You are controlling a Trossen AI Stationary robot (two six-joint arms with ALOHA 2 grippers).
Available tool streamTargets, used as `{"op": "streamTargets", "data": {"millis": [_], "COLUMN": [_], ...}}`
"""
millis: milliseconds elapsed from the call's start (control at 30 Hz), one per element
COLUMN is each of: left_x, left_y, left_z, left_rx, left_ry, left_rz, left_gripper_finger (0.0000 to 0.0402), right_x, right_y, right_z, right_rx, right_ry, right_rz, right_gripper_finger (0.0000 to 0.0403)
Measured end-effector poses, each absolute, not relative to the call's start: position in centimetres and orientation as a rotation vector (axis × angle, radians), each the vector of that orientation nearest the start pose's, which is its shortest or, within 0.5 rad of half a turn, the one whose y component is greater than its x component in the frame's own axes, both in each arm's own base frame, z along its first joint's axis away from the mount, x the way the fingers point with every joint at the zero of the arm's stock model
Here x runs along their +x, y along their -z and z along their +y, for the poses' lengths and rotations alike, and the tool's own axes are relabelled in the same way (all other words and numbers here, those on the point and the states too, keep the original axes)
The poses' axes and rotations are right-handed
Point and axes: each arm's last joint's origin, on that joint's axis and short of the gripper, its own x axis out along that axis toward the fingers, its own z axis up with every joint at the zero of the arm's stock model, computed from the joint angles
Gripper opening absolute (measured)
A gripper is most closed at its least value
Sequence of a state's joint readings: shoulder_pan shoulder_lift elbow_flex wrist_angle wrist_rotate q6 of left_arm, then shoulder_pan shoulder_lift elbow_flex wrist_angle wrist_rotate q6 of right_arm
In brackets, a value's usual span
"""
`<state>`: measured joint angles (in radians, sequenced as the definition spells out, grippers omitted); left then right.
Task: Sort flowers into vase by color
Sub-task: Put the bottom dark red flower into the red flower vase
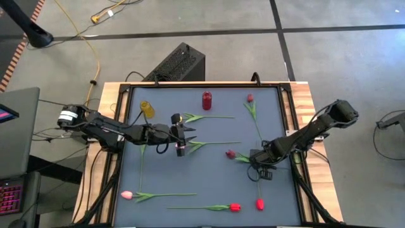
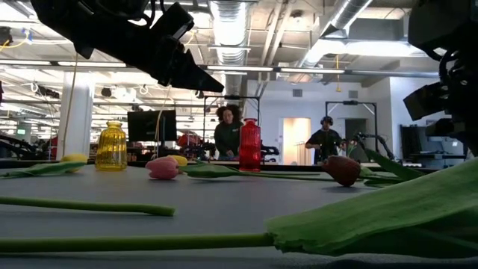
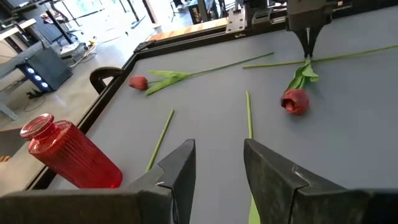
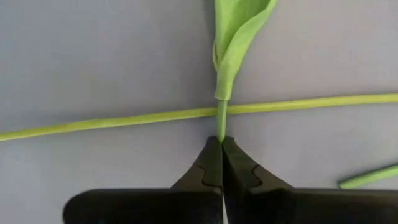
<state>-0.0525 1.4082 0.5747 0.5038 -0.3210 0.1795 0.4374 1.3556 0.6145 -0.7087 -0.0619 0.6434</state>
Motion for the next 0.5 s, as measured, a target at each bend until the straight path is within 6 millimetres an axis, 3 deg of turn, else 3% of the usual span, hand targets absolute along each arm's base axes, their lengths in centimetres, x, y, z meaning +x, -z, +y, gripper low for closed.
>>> {"op": "streamTargets", "data": {"millis": [267,500], "left_x": [27.6,27.6], "left_y": [-19.1,-19.0], "left_z": [-0.4,-0.2], "left_rx": [0.239,0.239], "left_ry": [-0.239,-0.246], "left_rz": [0.357,0.369], "left_gripper_finger": [0.0125,0.0125], "right_x": [19.0,19.9], "right_y": [-18.5,-23.6], "right_z": [7.9,6.0], "right_rx": [0.257,0.13], "right_ry": [0.091,0.143], "right_rz": [1.289,0.809], "right_gripper_finger": [0.0016,0.0016]}}
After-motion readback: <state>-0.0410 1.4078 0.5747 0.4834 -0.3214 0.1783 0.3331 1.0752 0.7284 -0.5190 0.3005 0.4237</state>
